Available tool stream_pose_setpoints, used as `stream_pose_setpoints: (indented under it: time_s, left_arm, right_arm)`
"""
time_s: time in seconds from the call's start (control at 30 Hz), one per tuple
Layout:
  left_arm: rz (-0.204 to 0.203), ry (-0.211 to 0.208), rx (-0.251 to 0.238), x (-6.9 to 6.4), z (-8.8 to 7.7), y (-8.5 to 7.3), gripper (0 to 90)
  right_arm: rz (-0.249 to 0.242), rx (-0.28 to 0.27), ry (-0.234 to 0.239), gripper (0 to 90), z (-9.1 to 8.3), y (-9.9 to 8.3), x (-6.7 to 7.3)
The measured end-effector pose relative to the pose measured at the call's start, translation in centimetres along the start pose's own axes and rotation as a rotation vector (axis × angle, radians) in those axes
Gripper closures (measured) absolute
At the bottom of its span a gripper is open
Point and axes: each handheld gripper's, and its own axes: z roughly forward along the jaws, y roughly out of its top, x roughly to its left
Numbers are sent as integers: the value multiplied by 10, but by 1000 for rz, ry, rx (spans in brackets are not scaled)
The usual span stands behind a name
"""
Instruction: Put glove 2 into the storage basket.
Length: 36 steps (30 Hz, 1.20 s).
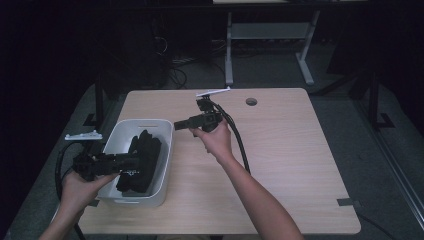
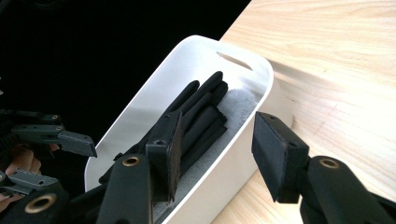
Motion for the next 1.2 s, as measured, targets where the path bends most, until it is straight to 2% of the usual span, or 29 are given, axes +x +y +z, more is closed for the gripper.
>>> stream_pose_setpoints:
  time_s: [0.23, 0.53, 0.9, 1.2]
  left_arm:
    - [18, -12, 5, -9, 7, 8, 438]
    - [42, -31, 13, -20, 18, 16, 432]
    - [66, -46, 16, -33, 29, 24, 411]
    - [91, -67, 25, -44, 41, 31, 406]
  right_arm:
    - [14, -26, 4, 514, -19, -2, -7]
    - [21, -43, 3, 508, -35, -4, -12]
    - [28, -70, -15, 502, -57, -11, -20]
    - [56, -87, -28, 501, -76, -20, -30]
